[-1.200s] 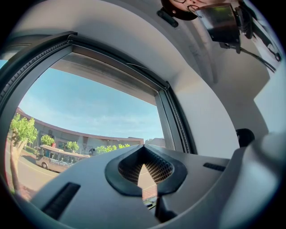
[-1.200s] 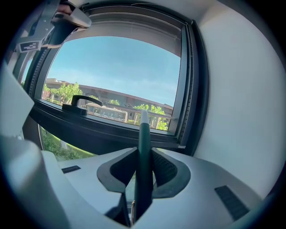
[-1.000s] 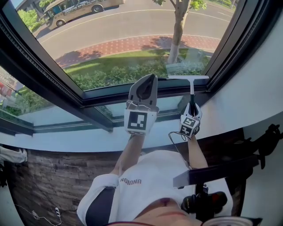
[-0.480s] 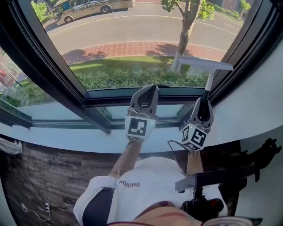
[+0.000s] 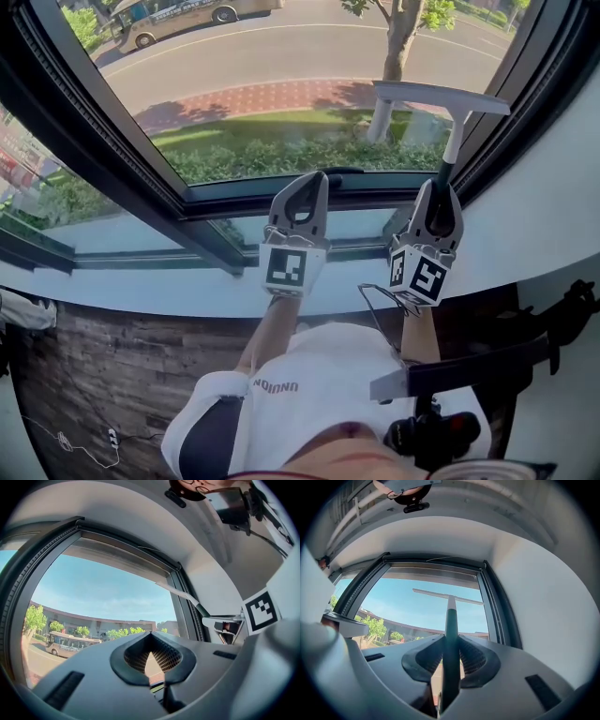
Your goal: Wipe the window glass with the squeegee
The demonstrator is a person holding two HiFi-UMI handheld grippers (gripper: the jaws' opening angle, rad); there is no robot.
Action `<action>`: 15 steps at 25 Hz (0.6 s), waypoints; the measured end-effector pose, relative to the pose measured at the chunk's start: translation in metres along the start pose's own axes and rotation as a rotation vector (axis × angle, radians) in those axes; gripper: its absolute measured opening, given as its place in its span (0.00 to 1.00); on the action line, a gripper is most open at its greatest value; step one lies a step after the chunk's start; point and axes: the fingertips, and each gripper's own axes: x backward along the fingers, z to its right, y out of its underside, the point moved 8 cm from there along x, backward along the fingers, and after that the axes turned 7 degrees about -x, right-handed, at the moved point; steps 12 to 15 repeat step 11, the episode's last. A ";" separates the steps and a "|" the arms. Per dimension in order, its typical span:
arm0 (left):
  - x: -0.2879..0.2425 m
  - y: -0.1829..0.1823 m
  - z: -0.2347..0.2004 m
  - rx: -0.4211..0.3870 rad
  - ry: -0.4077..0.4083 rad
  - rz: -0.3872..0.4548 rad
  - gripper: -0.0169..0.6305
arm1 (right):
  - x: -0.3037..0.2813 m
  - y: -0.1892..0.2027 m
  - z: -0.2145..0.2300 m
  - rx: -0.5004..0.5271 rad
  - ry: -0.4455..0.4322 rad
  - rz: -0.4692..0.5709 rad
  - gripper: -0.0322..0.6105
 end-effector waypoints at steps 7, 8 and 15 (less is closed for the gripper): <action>0.005 -0.001 -0.004 -0.042 0.006 0.004 0.02 | -0.003 -0.007 -0.005 0.003 -0.012 0.015 0.19; 0.005 -0.001 -0.005 -0.046 0.005 0.006 0.02 | -0.004 -0.007 -0.005 0.002 -0.014 0.018 0.19; 0.004 -0.004 -0.006 -0.058 -0.001 0.007 0.02 | -0.007 -0.009 -0.006 0.001 -0.021 0.027 0.19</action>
